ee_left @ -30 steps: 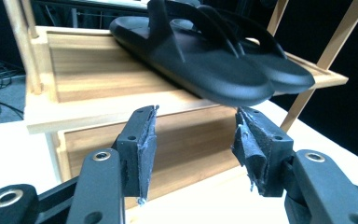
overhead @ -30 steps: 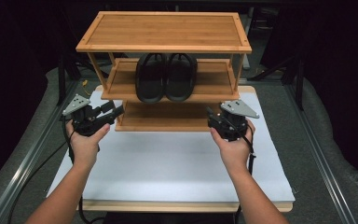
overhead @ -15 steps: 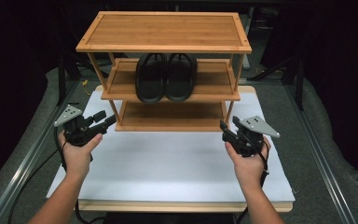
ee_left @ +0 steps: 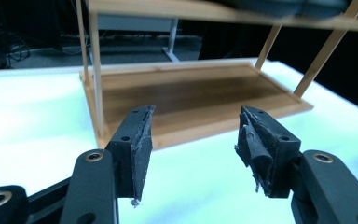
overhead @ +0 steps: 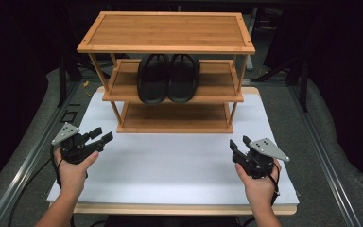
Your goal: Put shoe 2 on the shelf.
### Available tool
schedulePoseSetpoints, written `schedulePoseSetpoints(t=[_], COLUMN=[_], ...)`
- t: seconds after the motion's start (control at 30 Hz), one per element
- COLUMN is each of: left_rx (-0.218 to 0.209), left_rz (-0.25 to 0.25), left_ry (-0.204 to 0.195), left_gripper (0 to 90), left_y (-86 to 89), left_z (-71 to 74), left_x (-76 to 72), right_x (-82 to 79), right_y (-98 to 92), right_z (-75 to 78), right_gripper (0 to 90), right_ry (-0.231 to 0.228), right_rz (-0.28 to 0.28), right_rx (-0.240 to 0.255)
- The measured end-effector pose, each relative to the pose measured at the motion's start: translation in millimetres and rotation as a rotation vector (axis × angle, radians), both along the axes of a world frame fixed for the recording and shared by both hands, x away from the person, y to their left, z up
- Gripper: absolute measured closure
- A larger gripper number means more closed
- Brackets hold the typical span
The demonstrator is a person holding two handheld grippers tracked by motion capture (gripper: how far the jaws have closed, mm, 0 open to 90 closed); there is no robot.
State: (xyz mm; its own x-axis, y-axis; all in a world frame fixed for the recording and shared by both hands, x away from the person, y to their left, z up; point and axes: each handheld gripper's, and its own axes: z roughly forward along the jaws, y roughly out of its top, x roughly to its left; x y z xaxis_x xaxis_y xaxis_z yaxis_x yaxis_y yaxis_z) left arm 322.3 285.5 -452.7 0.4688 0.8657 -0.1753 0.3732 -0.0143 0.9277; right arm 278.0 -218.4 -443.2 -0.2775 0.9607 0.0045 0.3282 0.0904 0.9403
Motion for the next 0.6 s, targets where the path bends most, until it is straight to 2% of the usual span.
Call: schedulePoseSetpoints(t=[0.07,0.1,0.2,0.23,0.3,0.33,0.5,0.6], left_rx=[0.007,0.004,-0.004,-0.007,-0.001,-0.002,0.011,0.037], left_rz=[0.006,0.008,0.011,0.009,0.006,0.011,0.019,0.009], left_ry=[-0.004,-0.002,0.013,0.019,0.023,0.034,0.046,0.054], left_gripper=[44.8,44.8,44.8,44.8,44.9,44.8,45.1,45.2], left_y=[1.8,2.8,5.0,5.4,5.6,5.1,5.9,4.5], left_z=[-6.4,-10.4,-18.8,-21.6,-27.3,-33.8,-46.0,-54.0], left_x=[-2.4,-3.4,-4.5,-4.7,-4.5,-4.1,-2.7,-1.2], right_x=[-0.2,0.9,1.8,3.2,3.7,3.9,3.5,2.9], right_y=[-1.9,-4.8,-6.3,-8.5,-7.9,-7.3,-4.1,-2.3], right_z=[-4.7,-7.9,-17.1,-20.8,-27.1,-31.5,-45.2,-54.2], right_gripper=[50.7,50.7,50.7,50.7,50.5,50.0,49.1,48.9], right_ry=[0.016,0.018,0.047,0.053,0.064,0.071,0.072,0.079], right_rz=[-0.026,0.015,-0.041,-0.002,-0.027,-0.026,-0.018,-0.023], right_rx=[0.001,0.021,0.009,0.03,0.027,0.026,0.018,0.01])
